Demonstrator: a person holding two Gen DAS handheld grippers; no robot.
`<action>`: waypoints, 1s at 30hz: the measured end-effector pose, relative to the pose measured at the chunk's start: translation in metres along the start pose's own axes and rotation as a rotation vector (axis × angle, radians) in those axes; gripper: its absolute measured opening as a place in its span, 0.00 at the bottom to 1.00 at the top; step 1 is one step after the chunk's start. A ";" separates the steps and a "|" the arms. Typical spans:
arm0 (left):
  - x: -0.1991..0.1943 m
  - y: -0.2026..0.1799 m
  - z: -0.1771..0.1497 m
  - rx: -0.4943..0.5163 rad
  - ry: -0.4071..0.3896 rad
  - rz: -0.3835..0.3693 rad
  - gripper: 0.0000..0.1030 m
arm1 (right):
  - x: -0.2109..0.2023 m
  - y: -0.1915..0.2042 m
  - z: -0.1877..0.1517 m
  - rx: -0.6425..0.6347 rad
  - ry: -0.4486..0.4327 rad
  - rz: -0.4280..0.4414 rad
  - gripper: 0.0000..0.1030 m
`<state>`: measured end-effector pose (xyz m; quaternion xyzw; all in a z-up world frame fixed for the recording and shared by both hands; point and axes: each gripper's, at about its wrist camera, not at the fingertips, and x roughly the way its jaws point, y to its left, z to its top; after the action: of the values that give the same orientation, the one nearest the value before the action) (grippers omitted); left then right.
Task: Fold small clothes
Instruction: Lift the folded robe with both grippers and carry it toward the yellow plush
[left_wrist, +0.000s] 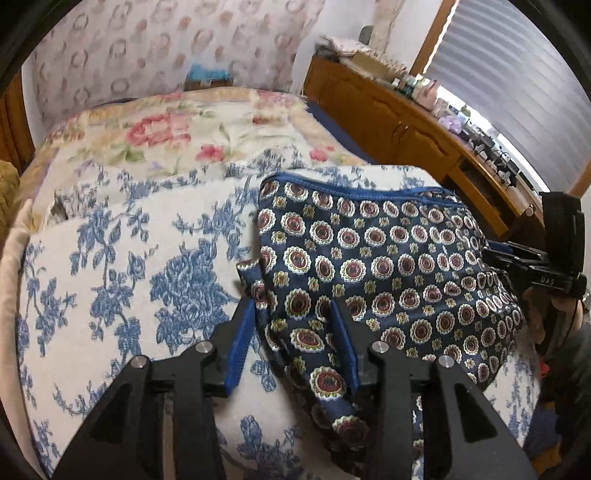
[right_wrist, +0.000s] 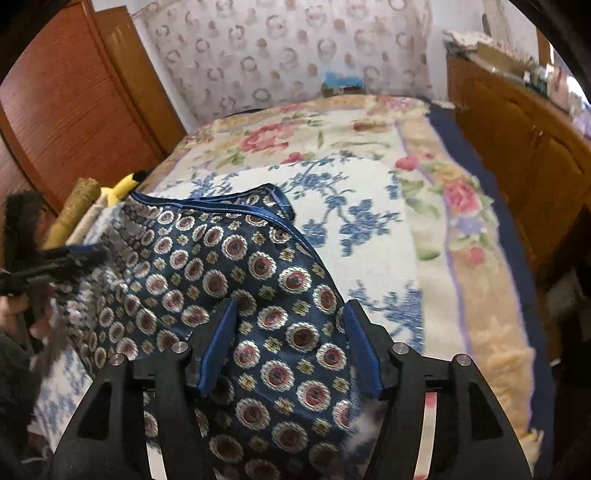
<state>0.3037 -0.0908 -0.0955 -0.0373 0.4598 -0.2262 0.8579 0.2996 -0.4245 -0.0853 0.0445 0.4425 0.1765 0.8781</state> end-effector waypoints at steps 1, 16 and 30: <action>0.001 -0.001 0.000 0.003 -0.001 0.006 0.41 | 0.002 0.001 0.001 -0.002 0.002 0.008 0.60; -0.034 -0.022 -0.004 0.001 -0.116 -0.113 0.01 | 0.016 0.051 -0.004 -0.198 0.036 0.069 0.13; -0.231 0.052 -0.066 -0.109 -0.470 0.030 0.01 | -0.024 0.207 0.068 -0.519 -0.193 0.188 0.10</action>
<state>0.1589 0.0626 0.0313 -0.1286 0.2596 -0.1734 0.9413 0.2848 -0.2345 0.0224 -0.1243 0.2909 0.3595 0.8779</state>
